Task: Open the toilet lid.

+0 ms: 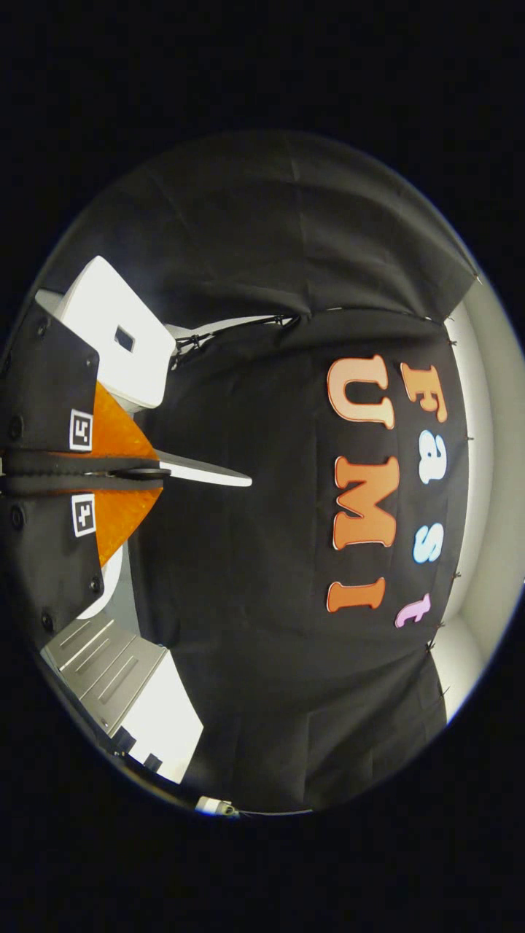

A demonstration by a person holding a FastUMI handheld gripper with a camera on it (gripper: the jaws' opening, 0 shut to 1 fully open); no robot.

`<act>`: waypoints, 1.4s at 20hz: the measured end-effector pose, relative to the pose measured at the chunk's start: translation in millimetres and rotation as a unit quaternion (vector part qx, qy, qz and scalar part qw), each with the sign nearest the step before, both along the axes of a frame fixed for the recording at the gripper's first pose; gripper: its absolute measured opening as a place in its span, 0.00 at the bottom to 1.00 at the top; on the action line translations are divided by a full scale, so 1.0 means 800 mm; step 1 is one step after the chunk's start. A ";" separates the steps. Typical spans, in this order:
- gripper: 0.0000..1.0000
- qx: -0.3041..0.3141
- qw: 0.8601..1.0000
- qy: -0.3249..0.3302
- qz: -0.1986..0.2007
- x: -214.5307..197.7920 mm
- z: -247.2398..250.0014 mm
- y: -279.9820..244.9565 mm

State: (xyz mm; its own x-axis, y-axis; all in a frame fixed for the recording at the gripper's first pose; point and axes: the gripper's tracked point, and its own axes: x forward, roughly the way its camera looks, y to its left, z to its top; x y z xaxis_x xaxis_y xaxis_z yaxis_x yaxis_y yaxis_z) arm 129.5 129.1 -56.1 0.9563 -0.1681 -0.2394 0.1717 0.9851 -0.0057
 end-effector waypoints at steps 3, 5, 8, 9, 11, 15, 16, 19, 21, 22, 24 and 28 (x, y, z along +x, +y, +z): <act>0.08 0.001 1.000 -0.004 0.004 0.003 0.004 0.023; 0.08 -0.004 1.000 -0.008 0.009 0.006 0.006 0.041; 0.08 -0.027 0.999 -0.009 0.020 0.011 0.011 0.070; 0.08 -0.034 0.999 -0.010 0.024 0.013 0.011 0.079; 0.08 -0.039 0.999 -0.010 0.027 0.015 0.010 0.097; 0.08 -0.047 0.998 -0.006 0.034 0.018 0.011 0.127; 0.08 -0.054 0.998 -0.005 0.035 0.018 0.010 0.134; 0.08 -0.076 0.996 0.001 0.046 0.023 0.009 0.162; 0.08 -0.092 0.994 0.003 0.056 0.026 0.006 0.182; 0.08 -0.099 0.993 0.004 0.061 0.027 0.005 0.194; 0.08 -0.108 0.991 0.003 0.074 0.029 0.002 0.217; 0.08 -0.149 0.983 0.005 0.102 0.035 -0.004 0.256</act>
